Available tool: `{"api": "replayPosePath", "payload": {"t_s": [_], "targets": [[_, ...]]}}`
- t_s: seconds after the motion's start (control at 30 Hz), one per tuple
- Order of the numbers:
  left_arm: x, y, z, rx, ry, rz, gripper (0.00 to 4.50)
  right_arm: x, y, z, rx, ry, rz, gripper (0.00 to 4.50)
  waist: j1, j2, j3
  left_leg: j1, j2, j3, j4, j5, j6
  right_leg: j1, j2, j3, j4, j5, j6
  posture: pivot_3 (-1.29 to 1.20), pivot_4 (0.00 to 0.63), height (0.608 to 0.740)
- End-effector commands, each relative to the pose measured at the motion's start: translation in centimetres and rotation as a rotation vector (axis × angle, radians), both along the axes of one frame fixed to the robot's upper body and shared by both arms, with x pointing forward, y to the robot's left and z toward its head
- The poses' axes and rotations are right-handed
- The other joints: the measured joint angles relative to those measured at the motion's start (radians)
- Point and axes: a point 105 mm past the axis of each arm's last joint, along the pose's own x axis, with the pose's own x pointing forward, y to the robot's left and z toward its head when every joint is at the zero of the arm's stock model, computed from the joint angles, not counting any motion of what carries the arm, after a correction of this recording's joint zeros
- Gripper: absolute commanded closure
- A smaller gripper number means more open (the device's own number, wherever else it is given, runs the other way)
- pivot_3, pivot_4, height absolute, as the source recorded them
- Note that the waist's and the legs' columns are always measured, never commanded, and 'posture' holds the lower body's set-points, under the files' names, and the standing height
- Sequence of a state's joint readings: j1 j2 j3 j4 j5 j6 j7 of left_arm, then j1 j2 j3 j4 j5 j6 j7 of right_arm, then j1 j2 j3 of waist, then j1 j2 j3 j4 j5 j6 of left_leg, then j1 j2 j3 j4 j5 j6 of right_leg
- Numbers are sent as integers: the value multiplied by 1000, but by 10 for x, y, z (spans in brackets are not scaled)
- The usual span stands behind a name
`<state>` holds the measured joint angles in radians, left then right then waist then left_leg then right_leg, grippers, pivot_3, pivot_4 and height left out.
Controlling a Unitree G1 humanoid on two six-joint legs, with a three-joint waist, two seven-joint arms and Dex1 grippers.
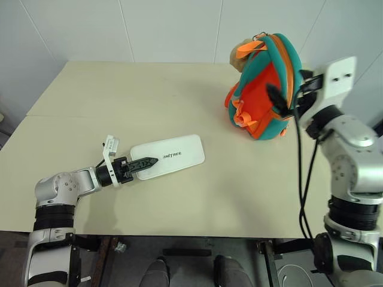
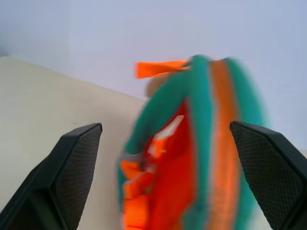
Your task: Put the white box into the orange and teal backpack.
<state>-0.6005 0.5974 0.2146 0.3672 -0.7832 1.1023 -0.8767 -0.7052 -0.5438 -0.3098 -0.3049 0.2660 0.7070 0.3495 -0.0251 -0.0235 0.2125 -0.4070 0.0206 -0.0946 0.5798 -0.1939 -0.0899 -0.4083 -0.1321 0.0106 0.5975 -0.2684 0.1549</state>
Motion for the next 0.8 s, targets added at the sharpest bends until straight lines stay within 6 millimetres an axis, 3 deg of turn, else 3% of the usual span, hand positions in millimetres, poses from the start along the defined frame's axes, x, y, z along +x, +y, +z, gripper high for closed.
{"api": "replayPosePath", "payload": {"t_s": [0.03, 0.2, 0.43, 0.67, 0.8], "targets": [[4, -7, 2, 2, -18, -33, 3262, -7, -22, 11, 12, -34, -91, 0, 0, 0, 0, 0, 0, 0, 0, 0, 0, 0, 0, 0, -1, 0, 0, 0, 150, 740], [5, -9, 4, 2, -24, -43, 3262, 12, -22, -8, 50, 60, -44, 0, -3, 0, 0, -1, 0, 1, 0, 0, 1, 0, 0, 0, -1, 0, 1, 0, 150, 740], [1, 3, 8, 2, -39, -3, 3262, 44, -16, -38, 33, 189, 18, 0, -6, 0, 0, -1, 0, 1, -1, -1, 1, -1, 0, 0, 0, 1, 1, 0, 150, 740], [-3, 12, 8, 8, -44, 39, 3262, 69, -20, -50, -21, 213, 26, 0, -7, 0, 0, -1, 0, 1, -1, -1, 1, -1, 0, 1, -1, 1, 2, 0, 150, 740], [-3, 10, 7, 6, -47, 40, 3262, 76, -31, -53, -33, 190, 2, 1273, -6, 0, 0, 0, 0, 1, -2, -1, 1, -1, 0, 1, -1, 1, 2, 0, 150, 740]]}}
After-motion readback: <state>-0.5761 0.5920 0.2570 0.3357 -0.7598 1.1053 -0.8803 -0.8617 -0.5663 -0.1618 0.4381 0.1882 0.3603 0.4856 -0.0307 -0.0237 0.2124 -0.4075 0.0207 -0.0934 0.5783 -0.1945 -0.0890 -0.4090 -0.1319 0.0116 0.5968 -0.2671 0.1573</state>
